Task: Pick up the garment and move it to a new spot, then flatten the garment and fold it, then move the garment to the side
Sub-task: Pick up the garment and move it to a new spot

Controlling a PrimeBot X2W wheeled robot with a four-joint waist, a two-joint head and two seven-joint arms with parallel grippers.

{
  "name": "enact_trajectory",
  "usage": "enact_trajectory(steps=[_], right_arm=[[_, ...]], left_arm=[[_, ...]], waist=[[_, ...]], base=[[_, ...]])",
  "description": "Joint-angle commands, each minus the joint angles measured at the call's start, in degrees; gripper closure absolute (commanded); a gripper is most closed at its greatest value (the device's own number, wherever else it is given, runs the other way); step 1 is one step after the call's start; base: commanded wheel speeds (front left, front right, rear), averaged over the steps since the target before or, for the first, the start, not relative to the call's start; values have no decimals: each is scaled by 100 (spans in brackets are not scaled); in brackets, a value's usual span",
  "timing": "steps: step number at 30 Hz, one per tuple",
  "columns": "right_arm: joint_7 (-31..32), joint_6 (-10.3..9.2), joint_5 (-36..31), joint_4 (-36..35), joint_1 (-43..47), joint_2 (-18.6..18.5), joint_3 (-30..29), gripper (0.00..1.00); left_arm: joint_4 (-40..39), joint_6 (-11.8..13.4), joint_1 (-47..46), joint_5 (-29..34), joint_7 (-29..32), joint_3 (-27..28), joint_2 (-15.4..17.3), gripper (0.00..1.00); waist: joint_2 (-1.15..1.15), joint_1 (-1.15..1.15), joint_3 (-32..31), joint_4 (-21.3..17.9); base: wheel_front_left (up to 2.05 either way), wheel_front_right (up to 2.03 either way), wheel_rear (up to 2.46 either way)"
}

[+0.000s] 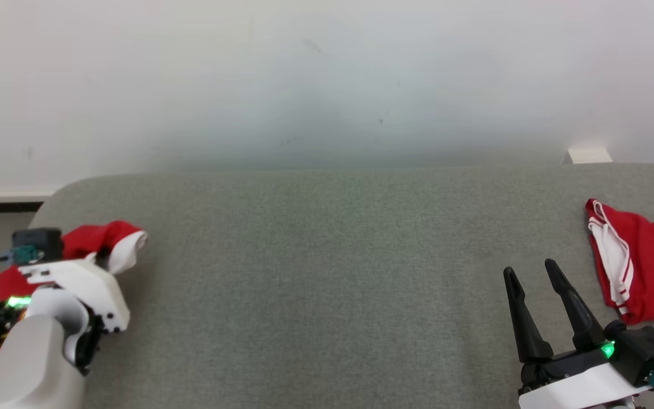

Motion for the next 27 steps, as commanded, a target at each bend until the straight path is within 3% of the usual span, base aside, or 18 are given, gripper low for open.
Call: enact_trajectory(steps=[1,7,15,19,25,26,27], right_arm=[[6,-12,-48,24,85,-7,-23,0],[6,-12,-84,23,167,47,-41,0],[6,-12,-51,33,70,-53,-20,0],[6,-12,-33,51,15,-79,37,0],[6,-12,21,81,-86,-90,106,0],[6,-12,38,86,-80,-101,92,0],[6,-12,46,92,-79,-106,91,0]], left_arm=[[-256,-31,-7,1,-1,-118,-59,100],[-1448,-39,266,-173,216,-548,-397,100],[-2698,-2,809,-401,455,-1089,-1152,100],[-2765,52,966,-528,415,-1517,-1356,100],[-2165,64,992,-1138,196,-2324,-1413,100],[-2078,65,951,-1239,129,-2509,-1412,82],[-2010,70,905,-1386,60,-2688,-1409,21]], waist=[[0,0,-159,-91],[0,0,-251,-487],[0,0,-168,-1301],[0,0,-95,-1702],[0,0,43,-2107],[0,0,54,-2124],[0,0,64,-2133]], base=[[0,0,0],[0,0,0],[0,0,0],[0,0,0],[0,0,0],[0,0,0],[0,0,0]])
